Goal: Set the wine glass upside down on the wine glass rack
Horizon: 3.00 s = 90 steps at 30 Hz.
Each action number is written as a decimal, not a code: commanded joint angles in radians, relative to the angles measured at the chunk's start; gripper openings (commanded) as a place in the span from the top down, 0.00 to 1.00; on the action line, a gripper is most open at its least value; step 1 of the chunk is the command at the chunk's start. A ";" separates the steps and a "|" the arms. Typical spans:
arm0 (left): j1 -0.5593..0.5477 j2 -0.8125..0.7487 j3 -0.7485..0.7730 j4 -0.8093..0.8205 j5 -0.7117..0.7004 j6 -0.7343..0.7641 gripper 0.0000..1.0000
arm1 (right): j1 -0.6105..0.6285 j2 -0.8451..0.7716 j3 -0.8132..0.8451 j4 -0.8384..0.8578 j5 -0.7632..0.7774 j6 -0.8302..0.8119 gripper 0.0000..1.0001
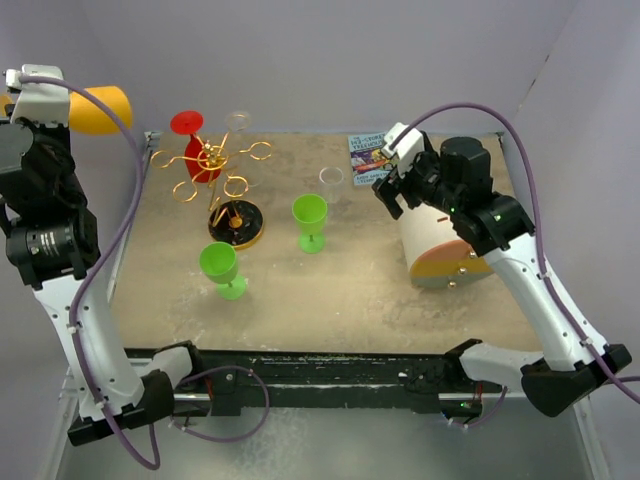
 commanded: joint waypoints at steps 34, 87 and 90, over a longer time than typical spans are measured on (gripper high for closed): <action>-0.251 0.215 -0.453 0.429 0.009 0.913 0.96 | -0.165 -0.110 -0.175 0.126 -0.178 -0.010 0.13; -0.262 0.138 -0.394 0.124 0.401 1.009 0.95 | -0.190 -0.085 -0.203 0.142 -0.206 -0.008 0.13; -0.262 0.134 -0.390 0.110 0.403 1.009 0.95 | -0.192 -0.085 -0.202 0.142 -0.206 -0.008 0.13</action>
